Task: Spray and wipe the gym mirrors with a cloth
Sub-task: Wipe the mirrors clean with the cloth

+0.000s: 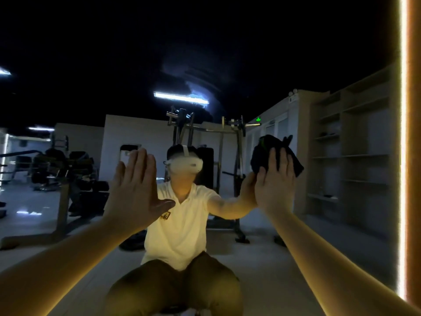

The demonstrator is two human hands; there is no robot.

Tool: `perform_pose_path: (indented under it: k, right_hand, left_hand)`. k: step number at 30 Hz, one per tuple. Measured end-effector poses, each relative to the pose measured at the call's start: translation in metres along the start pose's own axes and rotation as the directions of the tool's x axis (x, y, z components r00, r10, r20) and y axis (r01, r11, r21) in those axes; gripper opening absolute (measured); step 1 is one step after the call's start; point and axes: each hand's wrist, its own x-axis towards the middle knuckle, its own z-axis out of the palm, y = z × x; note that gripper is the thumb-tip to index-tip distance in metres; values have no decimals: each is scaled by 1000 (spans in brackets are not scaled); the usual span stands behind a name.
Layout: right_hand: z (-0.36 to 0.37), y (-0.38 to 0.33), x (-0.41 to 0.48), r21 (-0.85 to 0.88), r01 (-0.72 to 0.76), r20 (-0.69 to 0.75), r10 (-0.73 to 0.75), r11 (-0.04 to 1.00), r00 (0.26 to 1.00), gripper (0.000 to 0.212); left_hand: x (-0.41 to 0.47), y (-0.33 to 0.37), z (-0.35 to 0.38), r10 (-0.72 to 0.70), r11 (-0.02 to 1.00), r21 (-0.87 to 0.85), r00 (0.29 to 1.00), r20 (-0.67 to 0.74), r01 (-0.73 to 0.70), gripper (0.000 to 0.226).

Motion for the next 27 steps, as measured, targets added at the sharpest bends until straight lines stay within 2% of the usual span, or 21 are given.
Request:
perform_pose_path:
  k: [2,3,5,7,9,11,13,14,15,17,20,23,25,27]
  right_hand:
    - [2,-16,3,43,-113,-27,114,993,993,61]
    - [4,-30,5,65,-116,-46,120,991,992,62]
    - [11,-63,8,95,-30,-87,38,995,995,65]
    - [18,-99,4,69,155,-102,-148,986,984,67]
    - [24,-131,-5,6,429,-75,-428,903,901,73]
    - [25,-147,-4,-32,670,-2,-670,742,742,75]
    - [23,-142,9,-60,770,5,-771,635,636,67]
    - [21,-133,18,-74,771,-6,-773,633,634,64]
    - [19,-121,27,-81,743,-19,-746,665,666,63]
    - [14,-89,47,-84,609,-60,-614,789,787,62]
    - [1,-45,77,-49,295,-145,-299,954,943,63]
    - [-3,-50,96,46,66,-173,-57,997,983,65]
    - [0,-76,98,64,81,-196,-67,995,978,65]
    - [5,-109,95,40,207,-205,-195,977,959,63]
  left_hand:
    - [0,0,2,6,1000,0,1000,2,-6,126]
    - [0,0,4,7,1000,-8,1000,-12,-7,125]
    - [0,0,7,6,1000,-11,1000,-29,-6,125]
    - [1,0,8,0,1000,12,1000,0,0,127]
    - [1,-1,5,-2,1000,30,1000,18,2,125]
    - [5,-3,-2,2,1000,13,999,-33,-2,111]
    - [14,-3,-11,28,999,-14,990,-136,-30,94]
    - [21,-2,-14,40,999,-21,983,-180,-45,90]
    - [28,0,-18,42,998,-27,978,-204,-49,87]
    - [46,5,-21,25,998,-52,978,-208,-36,87]
    - [69,10,-21,-10,998,-65,976,-216,-4,95]
    - [80,10,-16,-24,998,-61,974,-223,11,99]
    - [80,9,-12,-10,1000,-30,976,-218,3,101]
    - [79,5,-11,6,1000,-9,976,-216,-8,101]
